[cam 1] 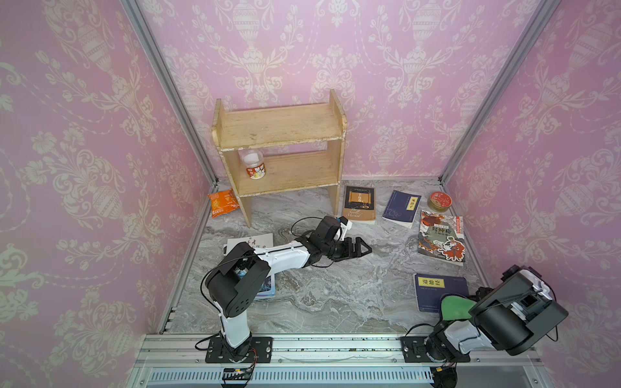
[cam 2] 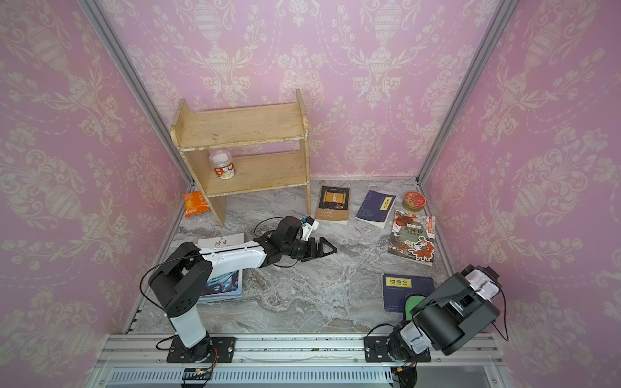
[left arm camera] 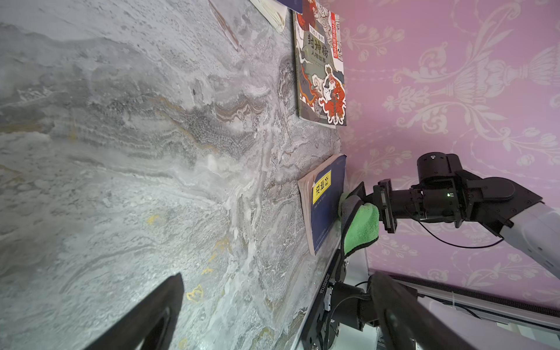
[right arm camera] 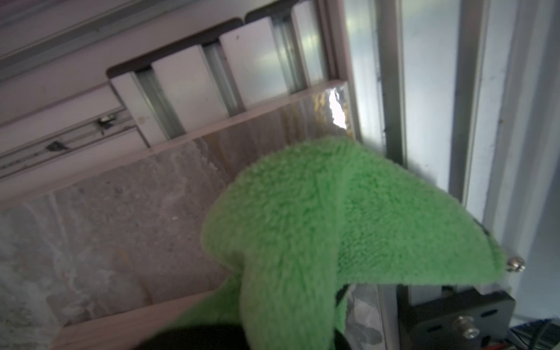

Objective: Wipe the cover of the book
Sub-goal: Move the book to the center of the board.

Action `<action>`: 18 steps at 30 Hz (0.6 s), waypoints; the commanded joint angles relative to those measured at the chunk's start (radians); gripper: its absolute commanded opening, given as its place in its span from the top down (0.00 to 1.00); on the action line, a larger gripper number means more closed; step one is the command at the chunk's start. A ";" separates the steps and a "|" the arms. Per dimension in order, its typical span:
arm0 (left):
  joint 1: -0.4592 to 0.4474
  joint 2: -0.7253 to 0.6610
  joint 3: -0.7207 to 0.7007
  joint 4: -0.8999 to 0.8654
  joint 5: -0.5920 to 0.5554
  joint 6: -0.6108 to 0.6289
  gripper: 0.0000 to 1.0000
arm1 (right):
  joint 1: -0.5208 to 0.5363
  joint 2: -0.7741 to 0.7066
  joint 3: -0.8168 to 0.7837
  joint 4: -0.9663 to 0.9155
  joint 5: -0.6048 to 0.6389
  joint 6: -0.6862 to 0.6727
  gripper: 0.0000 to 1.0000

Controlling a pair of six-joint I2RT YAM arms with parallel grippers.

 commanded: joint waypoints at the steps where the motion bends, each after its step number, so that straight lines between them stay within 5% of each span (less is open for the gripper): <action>1: -0.077 0.101 0.080 0.118 0.006 -0.024 0.01 | -0.077 -0.098 -0.048 -0.111 0.177 0.044 1.00; 9: -0.238 0.330 0.198 0.207 0.043 -0.051 0.01 | -0.394 -0.332 -0.145 -0.297 0.313 0.079 1.00; 14: -0.273 0.409 0.223 0.274 0.074 -0.093 0.01 | -0.585 -0.422 -0.186 -0.483 0.489 0.238 1.00; 18: -0.285 0.447 0.238 0.292 0.097 -0.109 0.01 | -0.758 -0.424 -0.205 -0.578 0.514 0.324 1.00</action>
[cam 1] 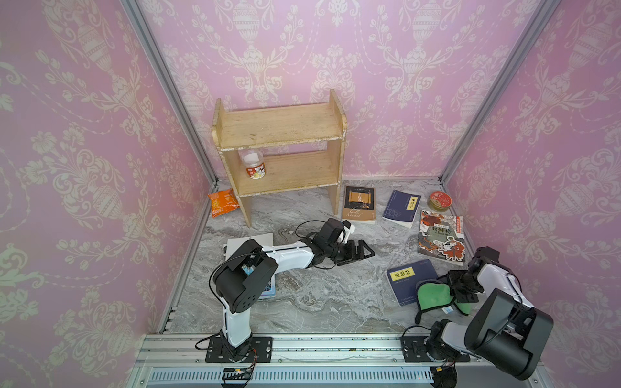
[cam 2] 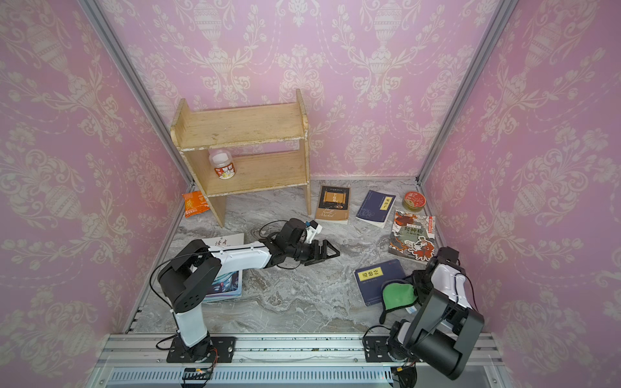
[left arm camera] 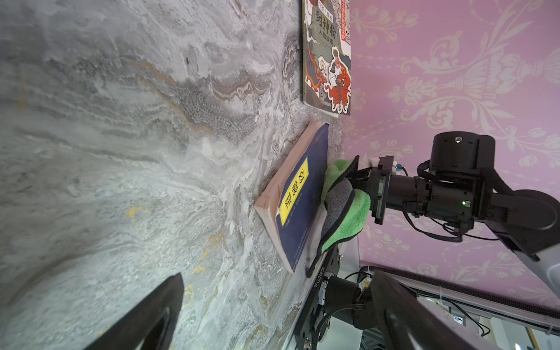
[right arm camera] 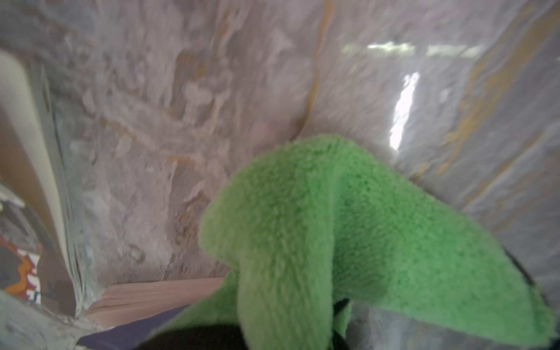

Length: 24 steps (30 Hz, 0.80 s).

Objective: Wipe the cover of the book
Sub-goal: Move the book to the center of the board.

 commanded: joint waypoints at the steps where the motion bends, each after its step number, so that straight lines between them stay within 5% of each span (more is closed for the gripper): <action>1: -0.012 0.031 0.040 0.043 0.048 -0.036 0.01 | -0.143 0.002 -0.029 -0.160 0.074 0.112 1.00; 7: -0.011 0.043 0.039 0.043 0.067 -0.032 0.01 | -0.510 0.065 -0.097 -0.079 -0.154 0.017 1.00; 18: -0.012 0.049 0.040 0.057 0.098 -0.044 0.01 | -0.800 0.348 -0.002 0.059 -0.257 -0.115 1.00; 24: -0.012 0.061 0.034 0.061 0.108 -0.045 0.01 | -0.783 0.375 -0.040 0.118 -0.320 -0.135 1.00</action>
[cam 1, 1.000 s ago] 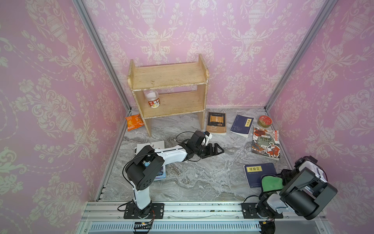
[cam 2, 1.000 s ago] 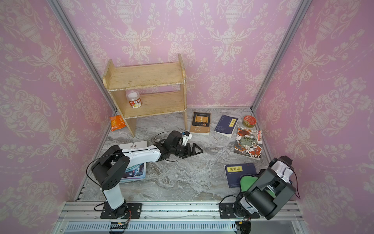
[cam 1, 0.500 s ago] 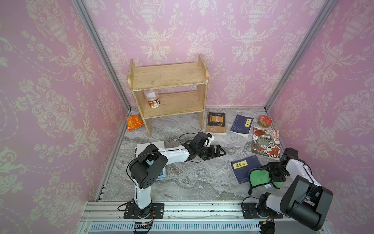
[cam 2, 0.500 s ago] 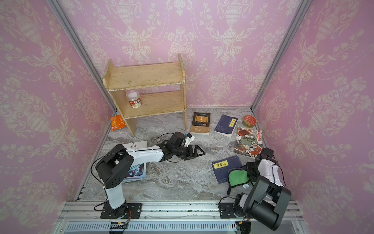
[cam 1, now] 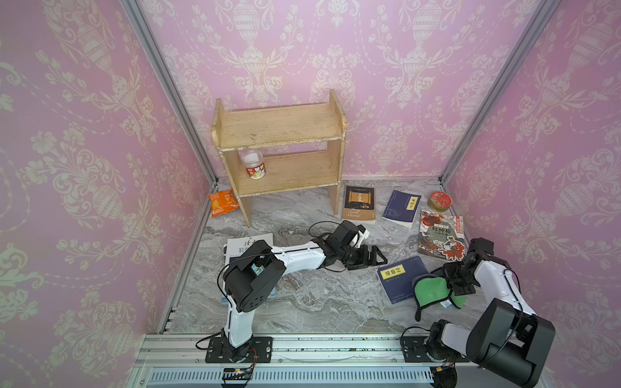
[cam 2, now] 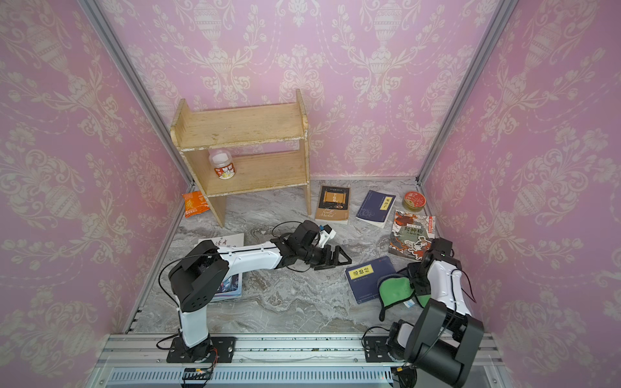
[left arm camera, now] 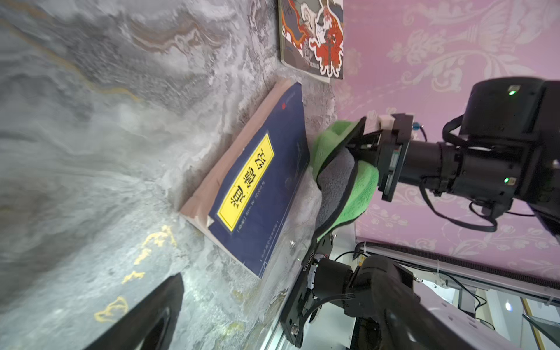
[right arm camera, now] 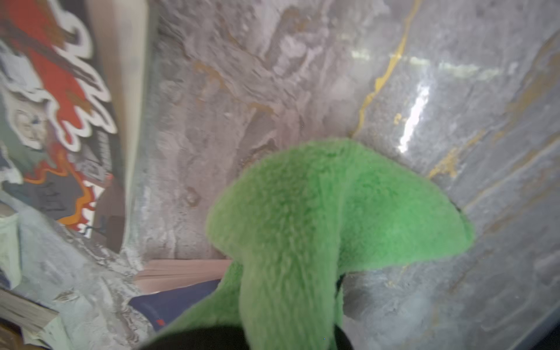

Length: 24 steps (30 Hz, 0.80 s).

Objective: Wipe the cover of the book
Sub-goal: Move the book to the center of the board.

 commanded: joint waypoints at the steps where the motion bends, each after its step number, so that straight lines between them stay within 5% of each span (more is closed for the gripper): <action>1: -0.006 0.023 0.020 0.019 0.031 -0.012 0.01 | 0.035 0.030 -0.053 0.117 -0.051 -0.038 1.00; 9: -0.012 0.063 0.029 0.053 0.060 -0.074 0.01 | 0.273 -0.108 -0.165 0.152 -0.149 0.022 1.00; 15: -0.045 0.093 0.063 0.014 0.075 -0.077 0.01 | 0.548 -0.219 -0.194 0.148 -0.208 0.171 1.00; 21: -0.121 0.152 0.163 -0.137 0.101 -0.019 0.01 | 0.567 -0.250 -0.047 0.076 -0.059 0.044 1.00; 24: -0.145 0.169 0.188 -0.215 0.083 0.012 0.01 | 0.568 -0.201 -0.019 0.152 -0.115 -0.048 1.00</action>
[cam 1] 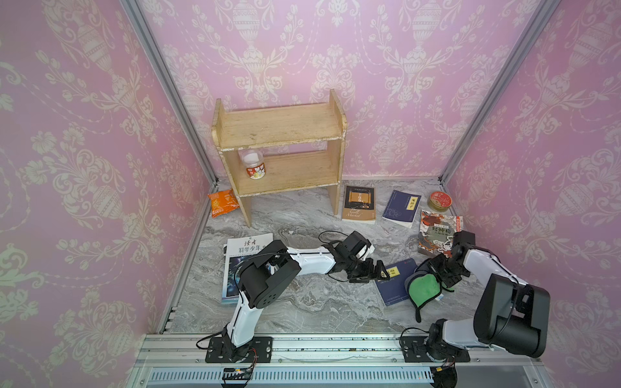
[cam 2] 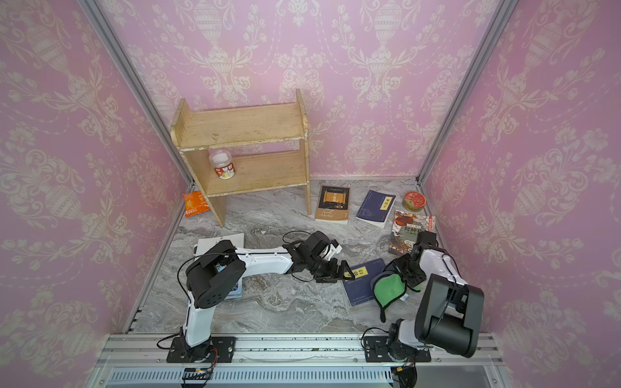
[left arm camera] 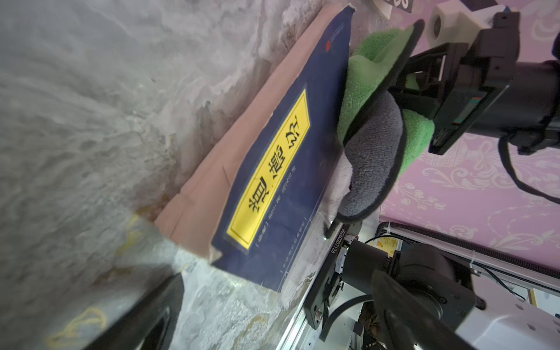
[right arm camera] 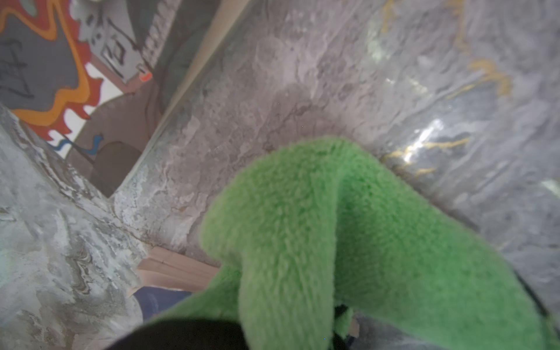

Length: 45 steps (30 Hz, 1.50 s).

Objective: Wipe the cover of the book
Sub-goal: Move the book to the center of the board.

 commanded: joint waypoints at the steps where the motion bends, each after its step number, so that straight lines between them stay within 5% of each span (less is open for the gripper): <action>1: -0.023 0.020 0.010 -0.115 0.001 0.056 0.01 | 0.010 0.054 0.037 0.074 -0.039 -0.134 1.00; 12: -0.051 0.105 0.038 -0.075 0.036 0.001 0.01 | 0.137 0.186 -0.016 0.075 -0.122 -0.260 1.00; 20: -0.035 0.159 0.100 -0.063 0.021 -0.029 0.01 | 0.253 0.127 -0.108 0.095 -0.114 -0.210 1.00; 27: 0.081 0.205 0.218 -0.119 0.043 -0.010 0.01 | 0.464 0.049 -0.156 0.094 -0.062 -0.046 1.00; 33: 0.231 0.173 0.275 -0.368 -0.048 0.168 0.01 | 0.662 -0.079 -0.138 0.030 0.005 0.081 1.00; 39: 0.268 0.070 0.196 -0.555 -0.199 0.326 0.01 | 0.674 -0.053 -0.029 0.039 0.052 -0.084 1.00; 45: 0.250 -0.131 -0.084 -0.394 -0.185 0.214 0.01 | 0.689 0.136 0.151 0.121 0.018 -0.257 1.00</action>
